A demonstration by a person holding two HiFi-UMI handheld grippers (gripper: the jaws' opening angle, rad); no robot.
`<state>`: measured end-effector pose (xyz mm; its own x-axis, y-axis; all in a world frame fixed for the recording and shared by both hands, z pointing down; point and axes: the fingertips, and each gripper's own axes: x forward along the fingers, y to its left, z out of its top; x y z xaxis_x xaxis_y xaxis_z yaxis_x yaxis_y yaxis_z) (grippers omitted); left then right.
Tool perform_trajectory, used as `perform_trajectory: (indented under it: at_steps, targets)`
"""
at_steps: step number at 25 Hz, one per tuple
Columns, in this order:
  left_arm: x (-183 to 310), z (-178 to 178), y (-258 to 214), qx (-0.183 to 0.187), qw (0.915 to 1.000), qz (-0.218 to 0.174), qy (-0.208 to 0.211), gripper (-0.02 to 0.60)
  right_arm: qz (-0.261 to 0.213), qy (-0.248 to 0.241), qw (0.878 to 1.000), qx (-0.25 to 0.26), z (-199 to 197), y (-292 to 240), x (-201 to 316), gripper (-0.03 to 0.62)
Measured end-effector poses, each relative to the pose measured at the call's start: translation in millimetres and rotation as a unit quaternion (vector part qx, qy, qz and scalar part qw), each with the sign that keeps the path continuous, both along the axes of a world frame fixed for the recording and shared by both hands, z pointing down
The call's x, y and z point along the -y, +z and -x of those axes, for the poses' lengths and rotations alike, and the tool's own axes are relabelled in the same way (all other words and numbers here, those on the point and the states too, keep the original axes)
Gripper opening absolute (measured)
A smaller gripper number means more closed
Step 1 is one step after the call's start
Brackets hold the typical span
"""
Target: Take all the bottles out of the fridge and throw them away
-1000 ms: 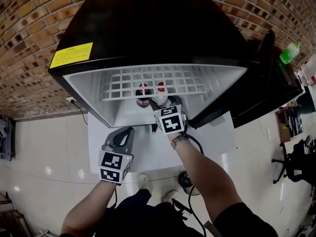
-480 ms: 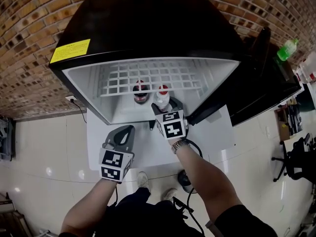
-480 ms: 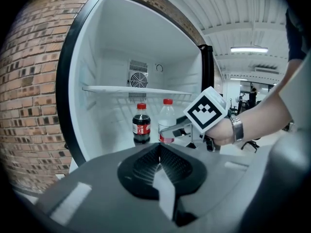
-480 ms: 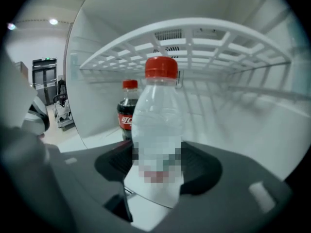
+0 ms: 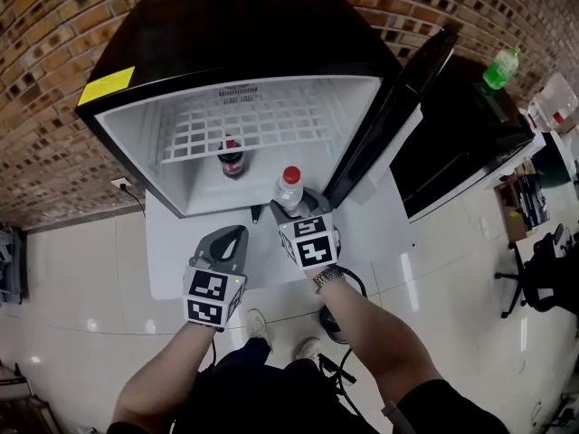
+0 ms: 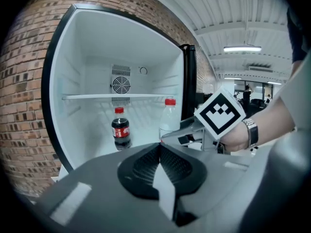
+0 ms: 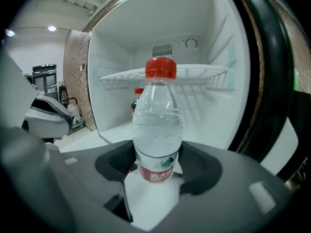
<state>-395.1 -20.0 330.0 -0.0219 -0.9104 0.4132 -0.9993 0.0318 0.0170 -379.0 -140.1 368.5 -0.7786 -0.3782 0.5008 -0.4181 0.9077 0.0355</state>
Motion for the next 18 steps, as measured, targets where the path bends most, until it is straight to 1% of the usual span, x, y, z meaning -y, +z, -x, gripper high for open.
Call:
perform_trajectory:
  at_steps: [7, 10, 15, 18]
  targets:
    - [8, -61, -10, 0.006, 0.9997, 0.001, 0.025, 0.003, 0.003, 0.006, 1.000, 0.006, -68, -10, -18, 0.273]
    - [18, -92, -12, 0.006, 0.9993, -0.001, 0.038, 0.003, 0.006, 0.016, 1.000, 0.007, -103, -13, -17, 0.273]
    - [18, -138, -13, 0.005, 0.9978, -0.007, 0.066, 0.003, 0.010, 0.035, 0.999, 0.007, -155, -14, -32, 0.273]
    - [23, -172, -8, 0.004, 0.9964, -0.003, 0.085, 0.003, 0.014, 0.047, 0.999, 0.005, -193, -10, -37, 0.273]
